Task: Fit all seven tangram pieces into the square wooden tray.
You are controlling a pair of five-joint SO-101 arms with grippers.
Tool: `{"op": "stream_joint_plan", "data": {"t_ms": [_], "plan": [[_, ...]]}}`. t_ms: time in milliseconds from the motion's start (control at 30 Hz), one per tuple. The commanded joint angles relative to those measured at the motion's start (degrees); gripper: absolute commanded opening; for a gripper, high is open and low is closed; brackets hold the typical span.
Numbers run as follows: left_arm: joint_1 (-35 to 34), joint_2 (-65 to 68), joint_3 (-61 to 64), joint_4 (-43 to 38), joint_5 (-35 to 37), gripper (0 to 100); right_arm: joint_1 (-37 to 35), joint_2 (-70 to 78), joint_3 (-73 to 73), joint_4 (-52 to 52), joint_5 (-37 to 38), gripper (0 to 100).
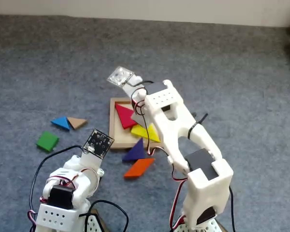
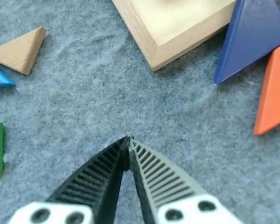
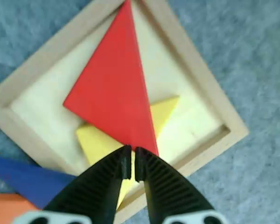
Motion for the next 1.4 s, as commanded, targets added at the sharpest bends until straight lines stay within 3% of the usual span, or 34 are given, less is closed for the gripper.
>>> {"op": "stream_joint_plan", "data": {"t_ms": [0,400,733,1167,1367], "plan": [[-0.4,-1.2,1.1,0.4,0.4,1,-0.3,2.4,-2.9,-1.4,-0.6,3.0],[-0.4,-1.2,1.1,0.4,0.4,1,2.4,11.2,-16.9,-2.2,-0.5,3.0],[-0.4,-1.2,1.1,0.4,0.4,1,1.4,4.9,-16.8,4.0,-0.4,3.0],[-0.4,-1.2,1.1,0.4,0.4,1,-5.0,4.8,-15.5,3.7,-0.6,3.0],[-0.4,-1.2,1.1,0.4,0.4,1,-4.4,8.4,-10.2,-2.4,-0.4,3.0]]}}
